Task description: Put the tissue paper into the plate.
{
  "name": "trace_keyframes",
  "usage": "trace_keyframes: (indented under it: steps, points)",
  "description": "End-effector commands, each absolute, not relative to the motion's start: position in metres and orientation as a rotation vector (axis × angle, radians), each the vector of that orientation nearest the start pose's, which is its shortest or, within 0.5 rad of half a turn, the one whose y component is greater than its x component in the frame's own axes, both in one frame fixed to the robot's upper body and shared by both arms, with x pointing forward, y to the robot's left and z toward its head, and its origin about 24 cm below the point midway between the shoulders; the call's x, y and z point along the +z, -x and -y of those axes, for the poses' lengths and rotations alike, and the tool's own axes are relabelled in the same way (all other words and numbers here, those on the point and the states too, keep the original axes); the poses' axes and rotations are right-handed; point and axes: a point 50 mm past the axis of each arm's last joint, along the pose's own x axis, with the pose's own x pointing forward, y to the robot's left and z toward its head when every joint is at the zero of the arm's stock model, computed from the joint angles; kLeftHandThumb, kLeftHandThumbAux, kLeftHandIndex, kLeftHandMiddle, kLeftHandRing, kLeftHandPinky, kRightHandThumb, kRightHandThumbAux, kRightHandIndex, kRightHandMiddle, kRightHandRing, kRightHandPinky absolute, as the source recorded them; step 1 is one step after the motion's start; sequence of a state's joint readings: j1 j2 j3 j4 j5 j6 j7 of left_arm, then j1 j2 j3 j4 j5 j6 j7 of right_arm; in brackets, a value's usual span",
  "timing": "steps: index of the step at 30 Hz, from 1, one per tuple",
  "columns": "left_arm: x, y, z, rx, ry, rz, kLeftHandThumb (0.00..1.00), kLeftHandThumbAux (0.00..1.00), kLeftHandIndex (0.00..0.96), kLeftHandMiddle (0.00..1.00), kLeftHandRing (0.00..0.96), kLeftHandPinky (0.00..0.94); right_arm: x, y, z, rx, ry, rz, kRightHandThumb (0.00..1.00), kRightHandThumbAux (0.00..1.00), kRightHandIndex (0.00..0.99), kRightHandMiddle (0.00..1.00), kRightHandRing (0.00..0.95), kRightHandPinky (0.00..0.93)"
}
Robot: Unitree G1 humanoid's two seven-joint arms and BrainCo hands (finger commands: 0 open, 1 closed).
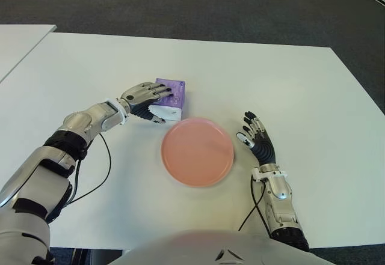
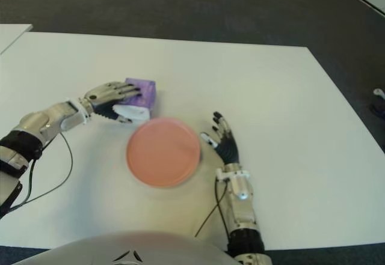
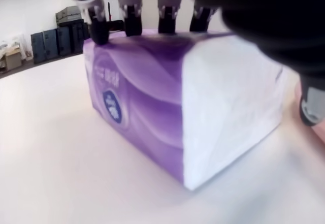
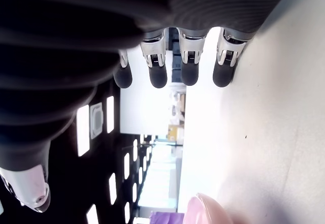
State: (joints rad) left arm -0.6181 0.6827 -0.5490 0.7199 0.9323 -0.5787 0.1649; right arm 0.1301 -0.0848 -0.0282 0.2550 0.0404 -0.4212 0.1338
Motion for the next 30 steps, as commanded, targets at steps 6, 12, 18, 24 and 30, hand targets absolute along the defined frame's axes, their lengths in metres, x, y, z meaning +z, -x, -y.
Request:
trace_keyframes:
  steps: [6,12,18,24,30]
  points:
    - [0.045,-0.323,-0.195,-0.703,-1.737,0.356,0.0,0.342,0.0,0.0,0.0,0.0,-0.022,-0.202,0.178,0.066,0.037,-0.069,0.004,0.581,0.0,0.021,0.0,0.0]
    - [0.043,-0.324,-0.196,-0.694,-1.751,0.369,0.0,0.33,0.0,0.0,0.0,0.0,-0.023,-0.201,0.178,0.069,0.027,-0.073,0.004,0.591,0.0,0.019,0.0,0.0]
    - [0.041,-0.323,-0.197,-0.69,-1.756,0.382,0.0,0.329,0.0,0.0,0.0,0.0,-0.023,-0.199,0.178,0.073,0.031,-0.075,0.001,0.602,0.0,0.011,0.0,0.0]
    - [0.037,-0.322,-0.197,-0.681,-1.771,0.397,0.0,0.331,0.0,0.0,0.0,0.0,-0.027,-0.198,0.182,0.087,0.042,-0.08,0.0,0.62,0.0,0.001,0.0,0.0]
    - [0.031,-0.322,-0.198,-0.665,-1.795,0.412,0.0,0.33,0.0,0.0,0.0,0.0,-0.027,-0.197,0.182,0.097,0.045,-0.073,0.0,0.643,0.0,0.0,0.0,0.0]
